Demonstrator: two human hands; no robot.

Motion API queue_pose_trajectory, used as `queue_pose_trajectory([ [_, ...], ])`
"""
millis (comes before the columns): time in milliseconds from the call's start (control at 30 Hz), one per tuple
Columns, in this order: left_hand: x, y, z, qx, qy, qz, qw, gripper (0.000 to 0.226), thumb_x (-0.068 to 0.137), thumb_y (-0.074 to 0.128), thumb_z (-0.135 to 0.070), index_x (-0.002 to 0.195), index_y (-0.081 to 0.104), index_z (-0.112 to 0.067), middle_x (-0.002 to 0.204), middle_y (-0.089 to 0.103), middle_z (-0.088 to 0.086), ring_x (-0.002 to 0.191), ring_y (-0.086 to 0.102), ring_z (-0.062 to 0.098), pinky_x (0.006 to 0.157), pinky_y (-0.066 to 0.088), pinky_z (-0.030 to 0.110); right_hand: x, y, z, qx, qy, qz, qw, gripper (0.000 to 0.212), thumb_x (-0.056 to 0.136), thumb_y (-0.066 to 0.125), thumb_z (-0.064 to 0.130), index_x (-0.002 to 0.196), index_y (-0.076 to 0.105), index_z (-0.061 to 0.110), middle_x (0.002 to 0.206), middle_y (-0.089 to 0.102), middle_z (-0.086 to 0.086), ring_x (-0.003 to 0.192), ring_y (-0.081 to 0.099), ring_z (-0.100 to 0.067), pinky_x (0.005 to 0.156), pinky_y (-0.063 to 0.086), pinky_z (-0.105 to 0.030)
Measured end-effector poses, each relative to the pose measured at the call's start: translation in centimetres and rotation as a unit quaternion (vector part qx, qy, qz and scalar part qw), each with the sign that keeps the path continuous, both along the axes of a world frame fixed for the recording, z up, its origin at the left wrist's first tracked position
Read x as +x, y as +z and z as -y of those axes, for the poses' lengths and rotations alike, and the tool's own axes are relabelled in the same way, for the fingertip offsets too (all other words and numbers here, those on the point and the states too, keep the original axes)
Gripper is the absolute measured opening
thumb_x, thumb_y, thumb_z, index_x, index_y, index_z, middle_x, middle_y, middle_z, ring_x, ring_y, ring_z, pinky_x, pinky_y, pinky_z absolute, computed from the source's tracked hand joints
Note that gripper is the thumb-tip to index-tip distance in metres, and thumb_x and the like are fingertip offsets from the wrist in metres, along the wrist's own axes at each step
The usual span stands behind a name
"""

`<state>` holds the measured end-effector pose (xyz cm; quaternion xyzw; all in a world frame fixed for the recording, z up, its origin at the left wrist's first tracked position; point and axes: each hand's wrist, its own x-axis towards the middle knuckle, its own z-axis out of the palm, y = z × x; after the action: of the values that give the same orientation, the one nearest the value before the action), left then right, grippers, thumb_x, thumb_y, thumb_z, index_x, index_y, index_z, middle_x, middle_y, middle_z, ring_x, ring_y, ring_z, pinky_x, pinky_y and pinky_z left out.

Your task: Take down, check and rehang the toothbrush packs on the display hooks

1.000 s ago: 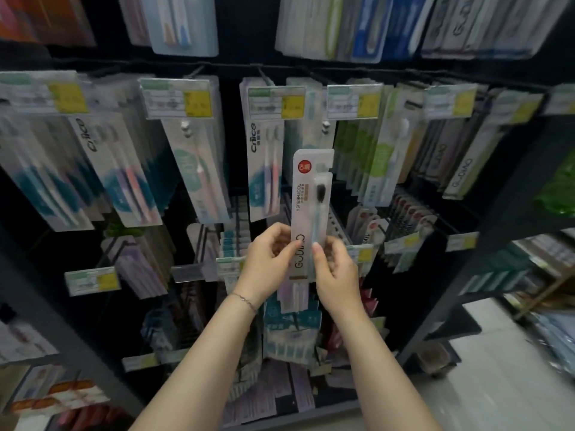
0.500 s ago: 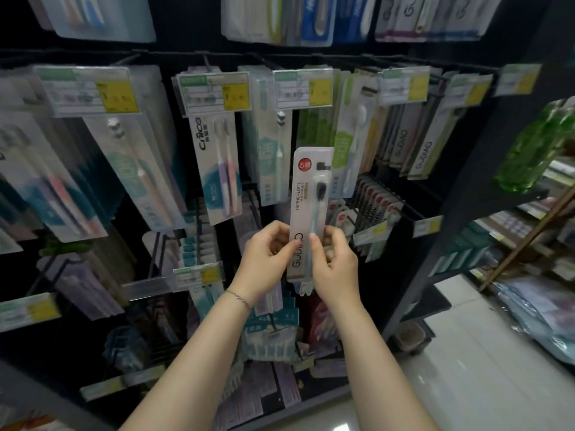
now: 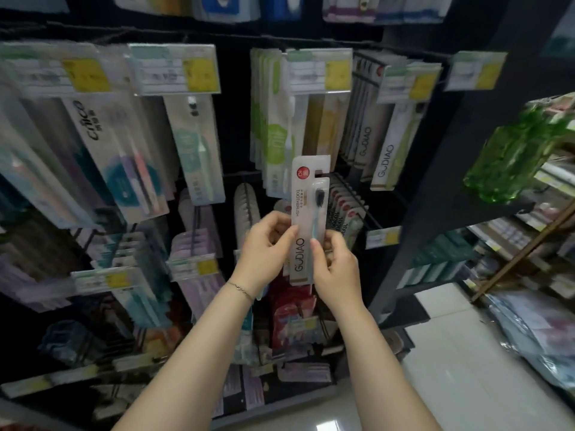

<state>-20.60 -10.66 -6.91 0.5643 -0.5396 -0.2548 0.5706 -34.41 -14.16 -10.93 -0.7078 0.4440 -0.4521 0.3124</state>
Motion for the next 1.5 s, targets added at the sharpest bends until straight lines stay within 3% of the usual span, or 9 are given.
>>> queue_pose_trajectory([
  [167, -3.4, -1.9, 2.6, 0.021, 0.011, 0.022, 0.999, 0.008, 0.093, 0.059, -0.028, 0.093, 0.063, -0.021, 0.09, 0.069, 0.0, 0.083, 0.066, 0.019, 0.075, 0.057, 0.045, -3.9, -0.7, 2.1, 0.014, 0.024, -0.009, 1.0, 0.02, 0.098, 0.049, 0.038, 0.117, 0.051, 0.034, 0.093, 0.067, 0.013, 0.081, 0.066, -0.007, 0.072, 0.057, -0.041],
  [467, -8.2, -4.9, 4.2, 0.078, -0.006, 0.087, 0.993, 0.01, 0.096, 0.056, -0.026, 0.086, 0.056, -0.03, 0.081, 0.064, -0.007, 0.074, 0.063, 0.01, 0.074, 0.055, 0.031, -9.7, -4.3, 5.3, 0.088, 0.035, -0.063, 0.994, 0.027, 0.094, 0.055, 0.041, 0.118, 0.055, 0.03, 0.084, 0.068, -0.001, 0.068, 0.065, -0.021, 0.067, 0.057, -0.047],
  [700, -9.3, -8.1, 5.1, 0.137, -0.056, 0.132, 0.98, 0.01, 0.098, 0.052, -0.028, 0.095, 0.052, -0.038, 0.092, 0.066, -0.012, 0.077, 0.064, 0.002, 0.068, 0.055, 0.023, -11.3, -7.2, 6.1, 0.15, 0.054, -0.109, 0.981, 0.019, 0.095, 0.055, 0.033, 0.114, 0.056, 0.03, 0.086, 0.066, 0.011, 0.067, 0.066, -0.015, 0.07, 0.058, -0.045],
  [833, -9.6, -10.3, 5.8, 0.179, -0.073, 0.129, 0.973, 0.019, 0.099, 0.049, -0.027, 0.117, 0.056, -0.027, 0.107, 0.068, -0.009, 0.085, 0.065, 0.0, 0.076, 0.057, 0.025, -12.0, -8.5, 6.5, 0.167, 0.058, -0.142, 0.974, 0.016, 0.095, 0.055, 0.034, 0.111, 0.055, 0.032, 0.084, 0.067, 0.007, 0.067, 0.066, -0.02, 0.069, 0.057, -0.046],
  [967, -10.2, -12.2, 6.1, 0.224, -0.1, 0.129, 0.961, 0.03, 0.101, 0.044, -0.028, 0.131, 0.048, -0.027, 0.121, 0.065, -0.004, 0.097, 0.065, 0.005, 0.085, 0.057, 0.032, -12.6, -9.4, 7.0, 0.189, 0.066, -0.175, 0.964, 0.023, 0.096, 0.055, 0.032, 0.118, 0.056, 0.027, 0.096, 0.068, 0.009, 0.074, 0.067, -0.012, 0.07, 0.058, -0.036],
  [1100, -10.9, -13.1, 6.8, 0.26, -0.102, 0.124, 0.952, 0.03, 0.101, 0.042, -0.026, 0.131, 0.045, -0.026, 0.118, 0.066, 0.0, 0.094, 0.067, 0.016, 0.083, 0.056, 0.043, -12.9, -10.1, 7.8, 0.198, 0.069, -0.207, 0.956, 0.03, 0.097, 0.054, 0.029, 0.126, 0.054, 0.021, 0.108, 0.068, 0.002, 0.084, 0.064, -0.01, 0.071, 0.053, -0.024],
  [1300, -11.0, -13.3, 9.0, 0.257, -0.094, 0.106, 0.956, 0.031, 0.102, 0.042, -0.025, 0.132, 0.047, -0.02, 0.124, 0.063, 0.0, 0.106, 0.062, 0.013, 0.093, 0.052, 0.034, -12.2, -10.1, 9.4, 0.21, 0.037, -0.213, 0.954, 0.026, 0.096, 0.053, 0.03, 0.12, 0.055, 0.018, 0.102, 0.068, -0.002, 0.089, 0.066, -0.021, 0.08, 0.055, -0.042],
  [1400, -10.7, -13.0, 10.6, 0.253, -0.084, 0.098, 0.959, 0.027, 0.102, 0.041, -0.023, 0.126, 0.05, -0.018, 0.112, 0.067, 0.003, 0.094, 0.064, 0.012, 0.087, 0.054, 0.031, -11.5, -9.7, 10.3, 0.203, 0.008, -0.203, 0.958, 0.026, 0.097, 0.052, 0.033, 0.117, 0.055, 0.018, 0.099, 0.068, -0.003, 0.089, 0.066, -0.024, 0.077, 0.054, -0.041],
  [1500, -10.7, -12.6, 11.6, 0.239, -0.082, 0.091, 0.963, 0.025, 0.102, 0.04, -0.022, 0.124, 0.052, -0.021, 0.105, 0.066, -0.002, 0.086, 0.062, 0.006, 0.074, 0.048, 0.014, -11.1, -9.5, 10.9, 0.202, -0.012, -0.199, 0.959, 0.028, 0.098, 0.048, 0.036, 0.118, 0.054, 0.017, 0.1, 0.069, -0.006, 0.091, 0.066, -0.027, 0.077, 0.055, -0.042],
])
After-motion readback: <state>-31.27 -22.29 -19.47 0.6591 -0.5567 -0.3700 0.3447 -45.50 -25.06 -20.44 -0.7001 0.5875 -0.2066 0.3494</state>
